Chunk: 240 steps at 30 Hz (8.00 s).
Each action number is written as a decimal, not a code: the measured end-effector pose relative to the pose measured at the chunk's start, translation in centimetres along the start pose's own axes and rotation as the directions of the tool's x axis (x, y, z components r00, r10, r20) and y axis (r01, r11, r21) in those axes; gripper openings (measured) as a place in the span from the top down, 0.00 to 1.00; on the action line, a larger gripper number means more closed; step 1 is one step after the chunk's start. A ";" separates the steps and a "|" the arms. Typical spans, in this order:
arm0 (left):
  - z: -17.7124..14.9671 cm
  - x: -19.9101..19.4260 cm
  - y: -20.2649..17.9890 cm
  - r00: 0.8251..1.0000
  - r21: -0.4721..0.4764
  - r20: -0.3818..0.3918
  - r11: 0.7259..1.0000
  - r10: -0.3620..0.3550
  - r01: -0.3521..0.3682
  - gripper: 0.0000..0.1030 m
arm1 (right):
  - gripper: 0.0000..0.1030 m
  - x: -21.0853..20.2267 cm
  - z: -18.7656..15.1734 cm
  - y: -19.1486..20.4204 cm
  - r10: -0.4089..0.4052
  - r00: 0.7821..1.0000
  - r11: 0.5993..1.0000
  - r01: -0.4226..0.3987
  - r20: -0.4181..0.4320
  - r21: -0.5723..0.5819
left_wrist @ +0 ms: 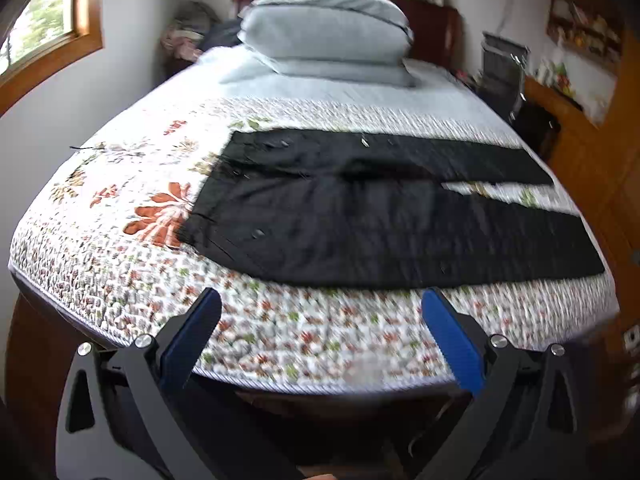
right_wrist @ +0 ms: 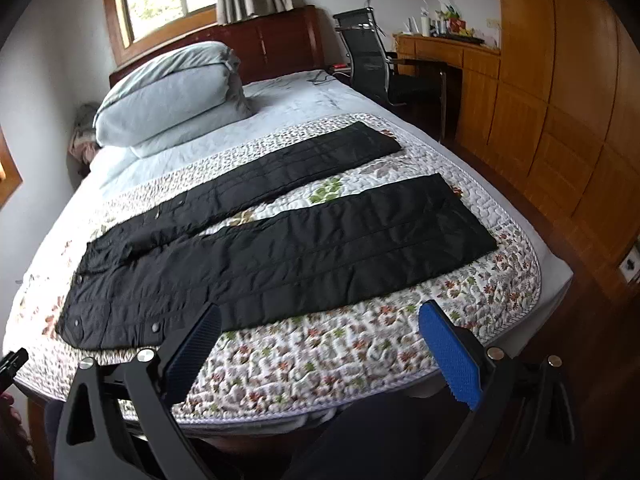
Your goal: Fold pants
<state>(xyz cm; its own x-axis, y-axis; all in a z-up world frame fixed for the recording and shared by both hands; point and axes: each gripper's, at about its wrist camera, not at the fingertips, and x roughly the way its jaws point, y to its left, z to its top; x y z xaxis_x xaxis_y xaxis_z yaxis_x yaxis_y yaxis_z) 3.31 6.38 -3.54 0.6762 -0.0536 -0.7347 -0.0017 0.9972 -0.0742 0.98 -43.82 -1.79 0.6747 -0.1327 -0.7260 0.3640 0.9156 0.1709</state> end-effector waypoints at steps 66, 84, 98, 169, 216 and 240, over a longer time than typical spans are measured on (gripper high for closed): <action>4.5 19.9 20.0 0.893 -0.730 -0.259 0.680 -0.369 0.069 0.94 | 0.94 18.9 -0.7 -25.3 0.407 0.913 0.668 -0.279 -0.024 0.690; 1.5 15.8 22.7 0.906 -0.625 -0.339 0.781 -0.252 -0.017 0.03 | 0.21 12.9 -1.3 -22.7 0.083 0.979 0.894 0.008 -0.184 0.447; 19.7 22.1 22.1 0.941 -0.306 -0.301 0.950 -0.157 0.060 0.03 | 0.19 17.5 7.7 -13.6 0.105 0.925 0.992 -0.073 -0.366 0.101; 31.2 31.6 21.8 0.895 -0.198 -0.164 0.903 -0.414 0.381 0.88 | 0.92 35.6 39.2 -8.5 0.332 0.919 0.936 -0.349 -0.213 -0.048; 3.2 6.0 16.2 0.948 -0.295 0.043 0.902 -0.317 0.315 0.03 | 0.16 13.3 -2.1 -21.2 0.524 0.830 0.652 -0.535 0.190 0.537; -0.5 16.4 11.8 0.922 -0.713 -0.053 0.661 -0.384 0.234 0.03 | 0.14 17.8 -0.7 -21.3 0.497 0.848 0.632 -0.500 0.186 0.592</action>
<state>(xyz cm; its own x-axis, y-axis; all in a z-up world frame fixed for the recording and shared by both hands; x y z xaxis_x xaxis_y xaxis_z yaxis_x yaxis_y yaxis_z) 13.98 17.24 -16.79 0.5849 -0.4354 -0.6844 -0.3680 0.6095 -0.7022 4.75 -65.43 -18.84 0.8721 0.2718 -0.4069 0.2726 0.4207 0.8653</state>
